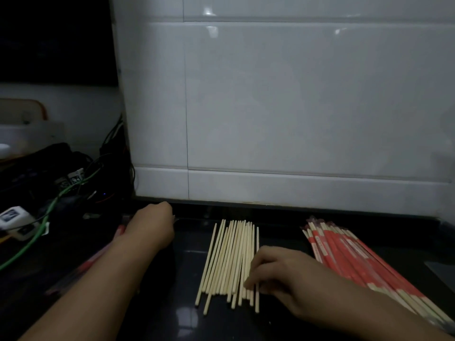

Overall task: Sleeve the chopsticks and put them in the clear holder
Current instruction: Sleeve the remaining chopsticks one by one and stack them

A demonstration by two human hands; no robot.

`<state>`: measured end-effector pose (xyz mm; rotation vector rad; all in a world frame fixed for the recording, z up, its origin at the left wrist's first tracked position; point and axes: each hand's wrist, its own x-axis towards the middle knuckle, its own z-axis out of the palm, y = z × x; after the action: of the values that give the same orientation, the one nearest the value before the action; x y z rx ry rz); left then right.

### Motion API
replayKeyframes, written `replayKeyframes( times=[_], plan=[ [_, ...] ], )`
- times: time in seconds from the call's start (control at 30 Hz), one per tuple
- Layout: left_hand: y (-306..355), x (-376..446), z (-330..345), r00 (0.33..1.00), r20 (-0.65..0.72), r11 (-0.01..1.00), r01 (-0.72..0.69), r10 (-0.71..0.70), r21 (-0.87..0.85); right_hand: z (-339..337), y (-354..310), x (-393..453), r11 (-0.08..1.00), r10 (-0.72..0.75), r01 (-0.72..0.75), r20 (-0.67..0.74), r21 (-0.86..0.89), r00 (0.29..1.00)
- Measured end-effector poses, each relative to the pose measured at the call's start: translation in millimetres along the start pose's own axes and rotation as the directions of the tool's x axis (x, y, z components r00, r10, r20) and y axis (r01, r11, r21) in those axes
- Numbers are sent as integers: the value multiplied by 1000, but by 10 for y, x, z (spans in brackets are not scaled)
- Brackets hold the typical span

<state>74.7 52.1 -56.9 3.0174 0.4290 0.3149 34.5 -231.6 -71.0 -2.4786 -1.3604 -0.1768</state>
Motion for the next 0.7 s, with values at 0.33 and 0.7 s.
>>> replayKeyframes(
  times=[0.33,0.7],
  plan=[
    [355,-277,-291,991,-89,551,-128,97,-825,-12,-27,12,995,-91,90,27,31,996],
    [534,-412,-311,958,-193,389,-264,214,-883,39,-201,87,952,-304,307,92,-18,948]
  ],
)
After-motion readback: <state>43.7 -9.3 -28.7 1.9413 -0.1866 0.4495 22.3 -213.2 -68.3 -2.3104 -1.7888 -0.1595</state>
